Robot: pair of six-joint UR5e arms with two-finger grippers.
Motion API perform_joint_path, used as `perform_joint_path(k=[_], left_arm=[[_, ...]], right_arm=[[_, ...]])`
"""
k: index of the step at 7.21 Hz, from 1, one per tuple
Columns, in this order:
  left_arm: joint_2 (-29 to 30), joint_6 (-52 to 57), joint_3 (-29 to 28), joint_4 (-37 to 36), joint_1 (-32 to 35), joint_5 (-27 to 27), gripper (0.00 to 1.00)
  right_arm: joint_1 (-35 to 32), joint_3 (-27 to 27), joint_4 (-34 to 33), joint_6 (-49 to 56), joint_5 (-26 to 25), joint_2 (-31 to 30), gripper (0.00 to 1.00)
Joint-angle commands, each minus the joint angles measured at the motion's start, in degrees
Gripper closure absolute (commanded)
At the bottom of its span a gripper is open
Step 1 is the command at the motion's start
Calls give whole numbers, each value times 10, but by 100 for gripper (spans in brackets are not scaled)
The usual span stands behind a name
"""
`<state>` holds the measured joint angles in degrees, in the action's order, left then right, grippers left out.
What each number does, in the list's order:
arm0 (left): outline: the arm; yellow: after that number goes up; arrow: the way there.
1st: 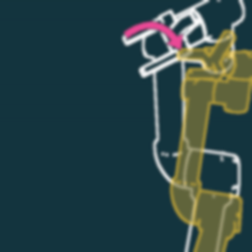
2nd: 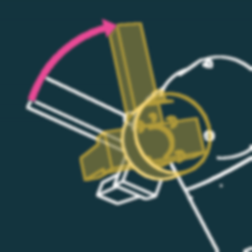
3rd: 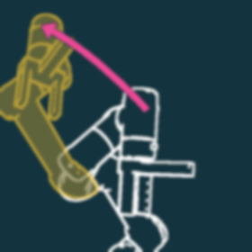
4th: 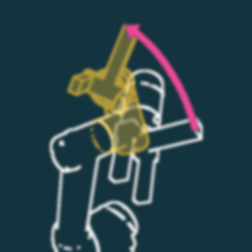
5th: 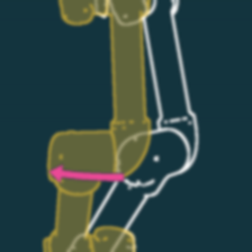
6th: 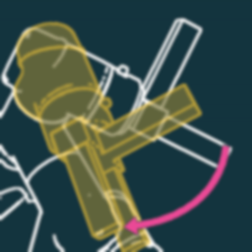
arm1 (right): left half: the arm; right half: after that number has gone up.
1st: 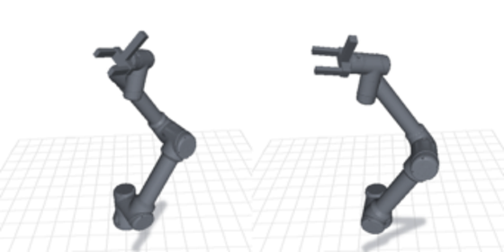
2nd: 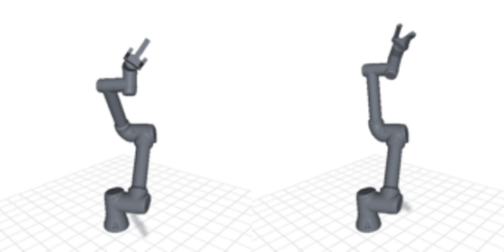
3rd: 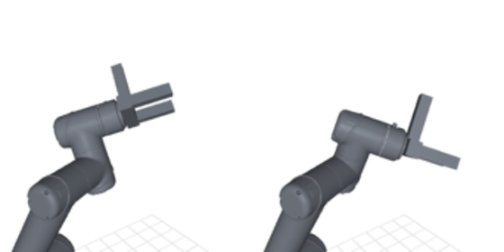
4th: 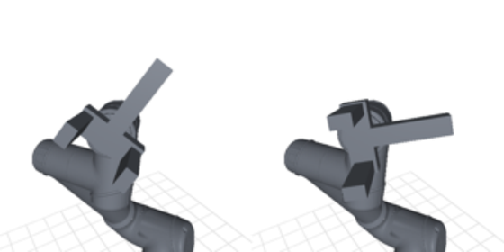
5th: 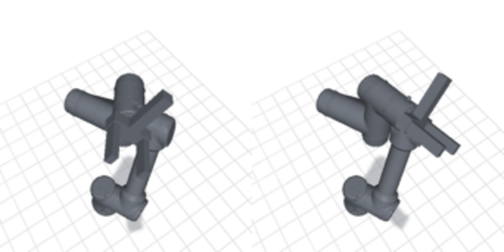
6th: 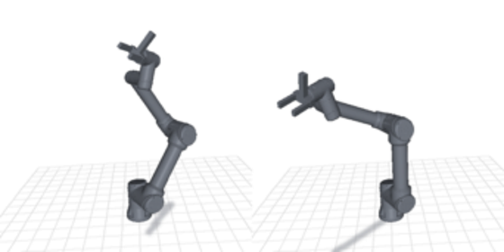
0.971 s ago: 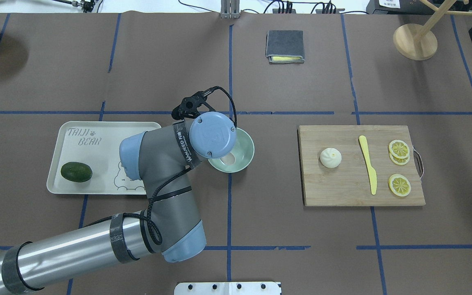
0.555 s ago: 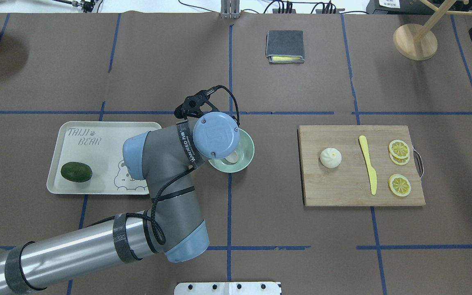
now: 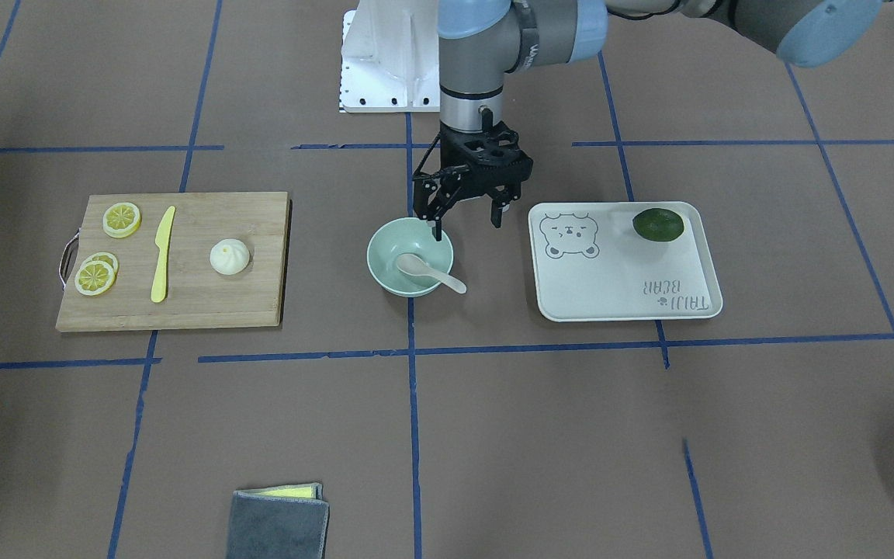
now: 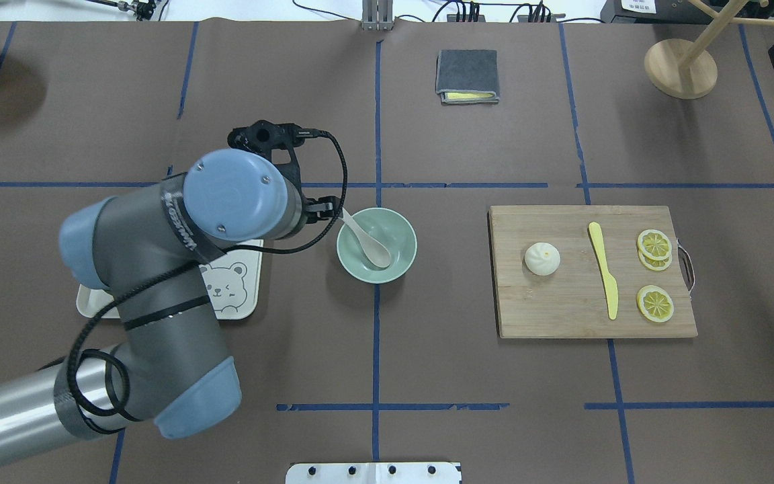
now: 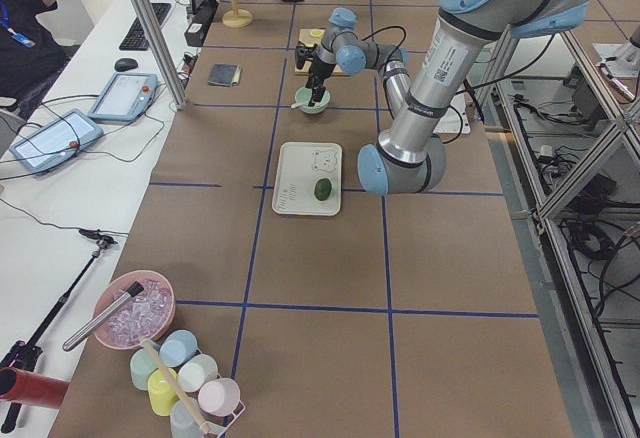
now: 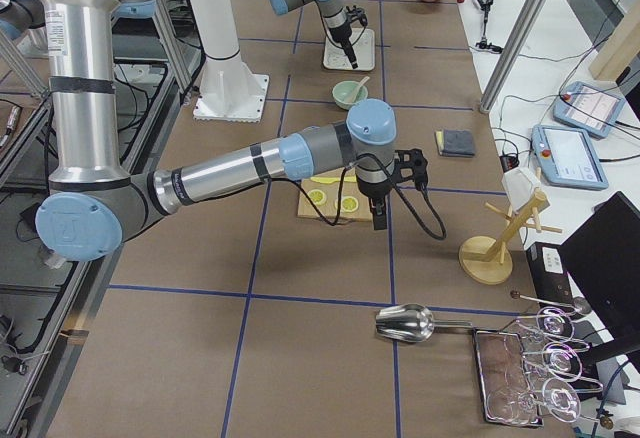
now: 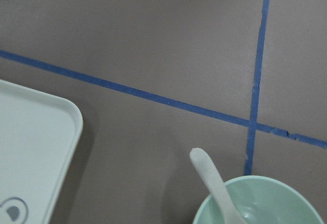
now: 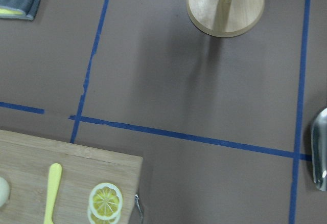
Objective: Put spoon and bun in bowl
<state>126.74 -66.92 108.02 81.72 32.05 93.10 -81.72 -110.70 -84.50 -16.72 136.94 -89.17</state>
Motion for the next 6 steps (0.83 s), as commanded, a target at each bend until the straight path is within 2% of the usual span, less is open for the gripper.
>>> perform_joint_path(k=[1,2,4,5,6], left_arm=[[-24,222,51,-53,95,76,0],[-62,271,81,-51,122,99,0],[-98,359,66,-53,258,222,0],[-116,477,44,-55,299,228,0],[-123,548,1,-55,351,253,0]], right_arm=[[88,-27,43,-154,-29,27,0],[146,-29,43,-217,-53,56,0],[255,-43,40,-337,-133,93,0],[294,-46,40,-368,-160,100,0],[324,-45,39,-381,-189,107,0]])
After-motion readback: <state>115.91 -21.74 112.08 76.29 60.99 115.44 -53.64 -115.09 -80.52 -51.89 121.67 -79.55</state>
